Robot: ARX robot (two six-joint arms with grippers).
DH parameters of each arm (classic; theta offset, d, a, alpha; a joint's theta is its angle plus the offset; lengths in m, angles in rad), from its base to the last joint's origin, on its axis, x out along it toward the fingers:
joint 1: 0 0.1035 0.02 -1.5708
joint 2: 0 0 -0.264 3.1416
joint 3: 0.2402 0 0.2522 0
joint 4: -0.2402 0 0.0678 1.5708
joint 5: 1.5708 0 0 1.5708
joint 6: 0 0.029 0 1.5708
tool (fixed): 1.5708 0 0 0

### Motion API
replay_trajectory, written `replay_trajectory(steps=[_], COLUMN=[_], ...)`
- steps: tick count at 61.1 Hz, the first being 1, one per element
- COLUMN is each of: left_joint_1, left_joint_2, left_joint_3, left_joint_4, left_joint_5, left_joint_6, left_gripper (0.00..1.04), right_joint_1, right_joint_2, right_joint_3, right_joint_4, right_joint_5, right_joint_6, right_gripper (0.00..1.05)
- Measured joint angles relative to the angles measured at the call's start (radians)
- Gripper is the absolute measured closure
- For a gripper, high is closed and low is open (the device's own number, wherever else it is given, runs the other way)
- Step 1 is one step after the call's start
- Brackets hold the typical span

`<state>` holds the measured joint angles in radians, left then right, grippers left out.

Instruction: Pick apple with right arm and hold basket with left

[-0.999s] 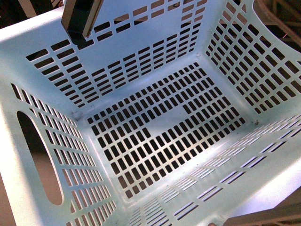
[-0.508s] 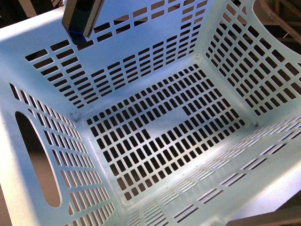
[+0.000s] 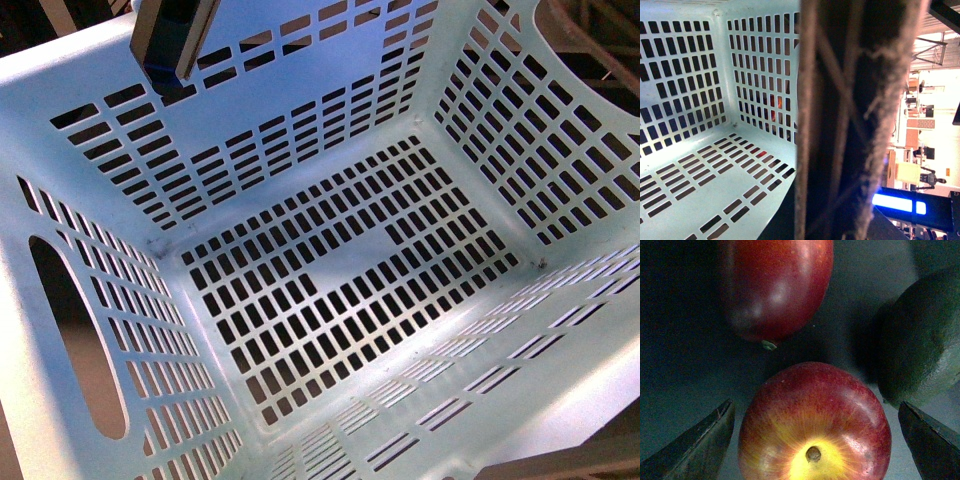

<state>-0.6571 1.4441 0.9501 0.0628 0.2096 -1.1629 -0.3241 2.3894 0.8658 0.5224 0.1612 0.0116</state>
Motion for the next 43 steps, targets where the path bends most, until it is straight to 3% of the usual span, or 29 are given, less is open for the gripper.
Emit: replay_trajectory(steps=[10, 20, 43], left_joint_1=[0.000, 0.000, 0.000], left_joint_2=[0.000, 0.000, 0.000], left_joint_3=[0.000, 0.000, 0.000], left_joint_4=[0.000, 0.000, 0.000], left_joint_5=[0.001, 0.000, 0.001], left_joint_6=[0.000, 0.000, 0.000], left_gripper=[0.98, 0.98, 0.98], right_joint_1=[-0.010, -0.015, -0.062], right_joint_2=[0.027, 0.033, -0.143], right_joint_3=[0.006, 0.001, -0.169], right_joint_4=[-0.001, 0.005, 0.056], right_joint_5=[-0.010, -0.026, -0.164], right_joint_6=[0.009, 0.014, -0.027], right_gripper=[0.09, 0.25, 0.25])
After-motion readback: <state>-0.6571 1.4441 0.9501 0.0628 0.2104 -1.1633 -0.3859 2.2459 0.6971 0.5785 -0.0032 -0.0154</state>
